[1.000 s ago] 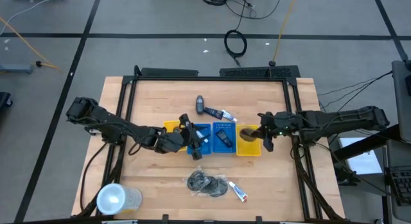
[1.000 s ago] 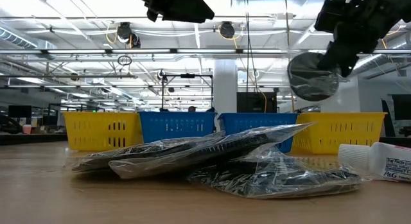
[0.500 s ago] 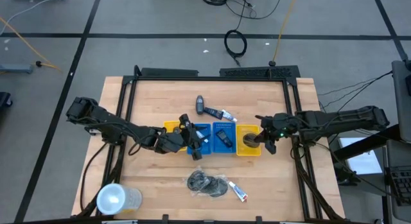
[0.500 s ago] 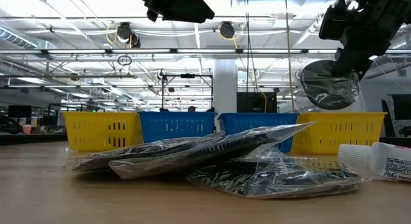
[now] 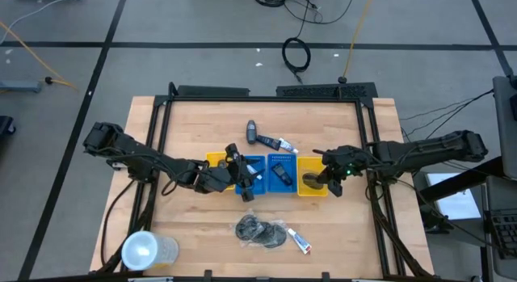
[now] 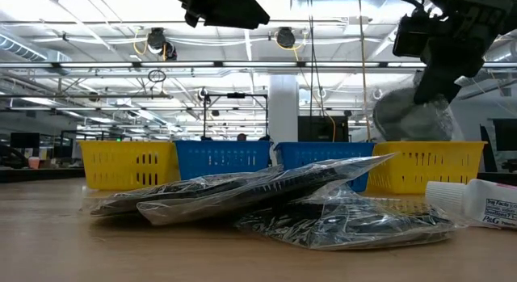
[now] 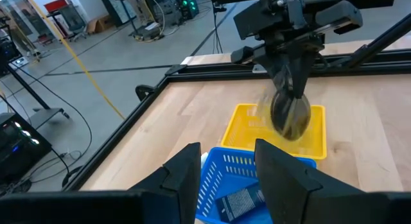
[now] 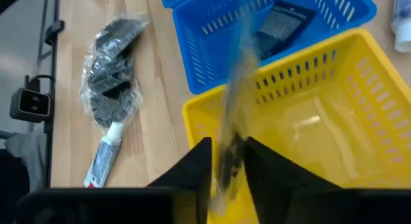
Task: Pick & Place Travel size toiletries
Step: Put the black hairbrush into the right yellow basket
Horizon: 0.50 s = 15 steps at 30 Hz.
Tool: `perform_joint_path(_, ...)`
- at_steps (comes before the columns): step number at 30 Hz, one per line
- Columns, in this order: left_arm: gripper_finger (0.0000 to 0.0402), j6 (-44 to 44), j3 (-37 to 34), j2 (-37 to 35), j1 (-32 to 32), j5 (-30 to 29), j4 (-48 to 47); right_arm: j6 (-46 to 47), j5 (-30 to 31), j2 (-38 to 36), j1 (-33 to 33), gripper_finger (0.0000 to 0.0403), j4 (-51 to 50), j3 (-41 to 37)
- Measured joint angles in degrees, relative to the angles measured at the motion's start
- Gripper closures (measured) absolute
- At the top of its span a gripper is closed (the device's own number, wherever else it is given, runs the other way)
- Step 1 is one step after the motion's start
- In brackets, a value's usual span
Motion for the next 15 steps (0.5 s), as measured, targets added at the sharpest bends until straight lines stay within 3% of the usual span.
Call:
perform_joint_path(8,0.0254,-0.02,-0.01,0.00,0.00,0.00,0.00,-1.03,0.03,-0.07,-0.06,0.0256,0.17,0.00)
perform_joint_path(15,0.0254,-0.02,0.01,0.00,0.01,0.00,0.00,-4.70,0.15,-2.15,-0.96,0.0238,1.41,0.00)
